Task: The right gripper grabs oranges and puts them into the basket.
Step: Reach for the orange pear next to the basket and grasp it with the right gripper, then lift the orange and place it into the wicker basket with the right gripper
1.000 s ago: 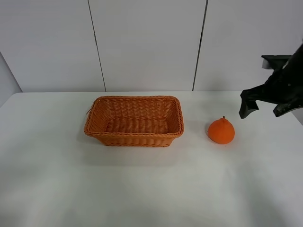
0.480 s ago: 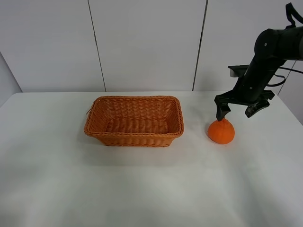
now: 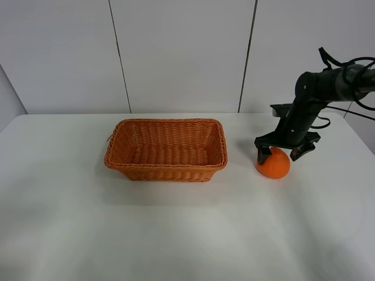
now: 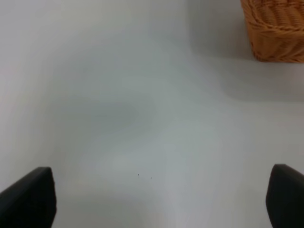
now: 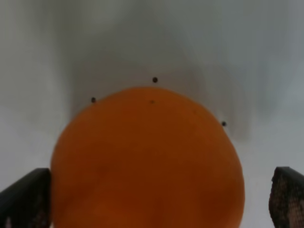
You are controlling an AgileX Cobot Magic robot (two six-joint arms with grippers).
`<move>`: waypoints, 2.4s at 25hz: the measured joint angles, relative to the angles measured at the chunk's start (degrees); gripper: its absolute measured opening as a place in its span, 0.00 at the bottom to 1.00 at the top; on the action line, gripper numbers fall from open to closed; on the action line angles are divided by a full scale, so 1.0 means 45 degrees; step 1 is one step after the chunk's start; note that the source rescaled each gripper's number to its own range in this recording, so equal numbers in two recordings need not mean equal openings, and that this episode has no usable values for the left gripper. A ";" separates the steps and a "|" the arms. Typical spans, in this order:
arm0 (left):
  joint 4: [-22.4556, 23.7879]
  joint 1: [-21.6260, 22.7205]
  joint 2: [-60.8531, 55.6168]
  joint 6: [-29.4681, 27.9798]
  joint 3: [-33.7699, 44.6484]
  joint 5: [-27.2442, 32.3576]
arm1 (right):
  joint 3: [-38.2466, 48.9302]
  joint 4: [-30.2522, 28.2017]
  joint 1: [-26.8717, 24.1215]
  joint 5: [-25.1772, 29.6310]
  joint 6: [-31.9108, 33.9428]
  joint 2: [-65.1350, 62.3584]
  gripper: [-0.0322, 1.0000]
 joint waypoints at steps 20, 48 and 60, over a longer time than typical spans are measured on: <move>0.0000 0.0000 0.0000 0.0000 0.0000 0.0000 | -0.0087 0.0183 0.0025 0.0528 0.0000 -0.0415 0.05; 0.0000 0.0000 0.0000 0.0000 0.0015 0.0000 | -0.3557 -0.0676 0.4972 0.2028 0.0395 -0.2831 0.05; 0.0000 0.0000 0.0000 0.0000 0.0015 0.0000 | -0.3557 -0.0824 0.6879 -0.2781 0.0487 0.0987 0.05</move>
